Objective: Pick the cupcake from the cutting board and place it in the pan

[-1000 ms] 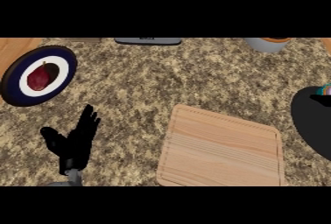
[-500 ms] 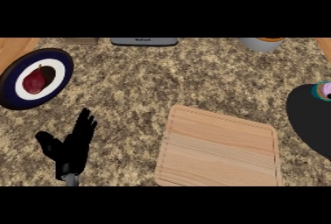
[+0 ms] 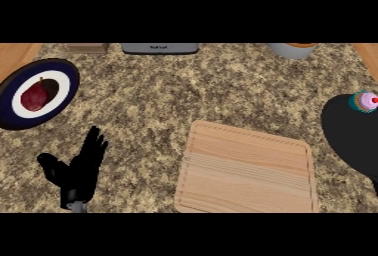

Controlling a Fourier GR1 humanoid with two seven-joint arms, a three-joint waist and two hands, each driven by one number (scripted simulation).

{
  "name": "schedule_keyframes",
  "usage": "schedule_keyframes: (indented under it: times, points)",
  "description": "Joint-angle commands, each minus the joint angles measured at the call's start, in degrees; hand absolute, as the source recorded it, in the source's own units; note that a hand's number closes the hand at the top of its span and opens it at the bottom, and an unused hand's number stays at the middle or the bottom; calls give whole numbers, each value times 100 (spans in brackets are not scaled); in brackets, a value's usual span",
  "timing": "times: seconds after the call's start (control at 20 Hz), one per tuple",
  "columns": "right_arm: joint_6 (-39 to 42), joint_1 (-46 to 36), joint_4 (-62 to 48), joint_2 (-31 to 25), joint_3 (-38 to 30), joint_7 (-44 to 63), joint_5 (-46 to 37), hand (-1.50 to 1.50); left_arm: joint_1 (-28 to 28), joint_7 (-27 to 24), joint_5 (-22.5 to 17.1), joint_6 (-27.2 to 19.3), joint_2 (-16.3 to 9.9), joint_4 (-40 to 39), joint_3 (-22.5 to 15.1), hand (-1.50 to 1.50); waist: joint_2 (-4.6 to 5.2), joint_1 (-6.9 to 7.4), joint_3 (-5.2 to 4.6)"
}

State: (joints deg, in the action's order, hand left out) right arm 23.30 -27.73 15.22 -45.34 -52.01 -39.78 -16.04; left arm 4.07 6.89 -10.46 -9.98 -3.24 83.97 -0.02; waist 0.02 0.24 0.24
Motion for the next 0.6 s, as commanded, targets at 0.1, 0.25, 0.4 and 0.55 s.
schedule_keyframes:
  times: [0.1, 0.25, 0.4, 0.55]
  points:
    - [330, 394, 550, 122, 321, -37, 343, -150, -51, 81, 7, 50, -8, -182, 39, 0, -7, -26, -26]
    - [440, 904, 713, 162, 308, -209, 605, -150, -114, 394, 81, -200, 69, 108, -10, 0, -6, -29, -23]
    - [509, 1317, 1361, 385, 339, 133, 840, -150, 577, 38, -30, 170, -94, 252, 46, 0, -31, -64, -35]
    - [553, 1623, 1016, 316, 336, -198, 965, -150, -225, 250, 159, -211, 146, -177, -15, 0, 3, -33, -20]
